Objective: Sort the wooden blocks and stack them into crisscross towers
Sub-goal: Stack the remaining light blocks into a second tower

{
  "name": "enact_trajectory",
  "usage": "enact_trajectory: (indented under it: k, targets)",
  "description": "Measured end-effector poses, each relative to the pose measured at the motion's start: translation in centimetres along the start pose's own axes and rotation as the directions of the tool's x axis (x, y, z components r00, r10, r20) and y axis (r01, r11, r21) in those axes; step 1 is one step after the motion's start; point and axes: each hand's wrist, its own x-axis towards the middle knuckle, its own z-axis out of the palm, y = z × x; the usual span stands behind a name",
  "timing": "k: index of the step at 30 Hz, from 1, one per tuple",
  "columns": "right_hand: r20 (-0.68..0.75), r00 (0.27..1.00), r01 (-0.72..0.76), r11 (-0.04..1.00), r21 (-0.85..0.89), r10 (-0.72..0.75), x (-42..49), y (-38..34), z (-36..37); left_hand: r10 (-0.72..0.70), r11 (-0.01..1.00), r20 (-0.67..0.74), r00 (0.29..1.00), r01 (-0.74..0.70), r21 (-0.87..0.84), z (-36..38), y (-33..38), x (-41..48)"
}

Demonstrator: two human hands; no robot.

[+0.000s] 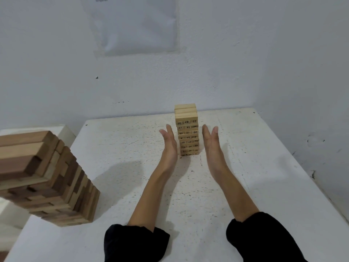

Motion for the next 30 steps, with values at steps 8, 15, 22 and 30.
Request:
enact_trajectory:
  k: [8, 15, 22, 30]
  targets:
    - [0.041, 0.998, 0.052, 0.995, 0.085, -0.056, 0.4, -2.0, 0.3, 0.027, 0.997, 0.062, 0.998, -0.023, -0.071, 0.4, 2.3, -0.2]
    - [0.086, 0.995, 0.048, 0.998, 0.038, -0.051, 0.4, -1.3, 0.6, 0.062, 0.998, 0.129, 0.99, -0.06, -0.017, 0.7, 2.2, -0.2]
    - [0.04, 0.998, 0.044, 0.999, 0.023, -0.045, 0.0, -2.0, 0.7, 0.038, 0.996, 0.096, 0.995, -0.03, -0.083, 0.3, 2.3, -0.2]
    - [0.017, 0.996, 0.086, 0.994, 0.072, -0.087, 0.5, -3.7, 0.5, 0.034, 0.982, 0.024, 0.999, -0.028, -0.188, 0.3, 3.3, 0.0]
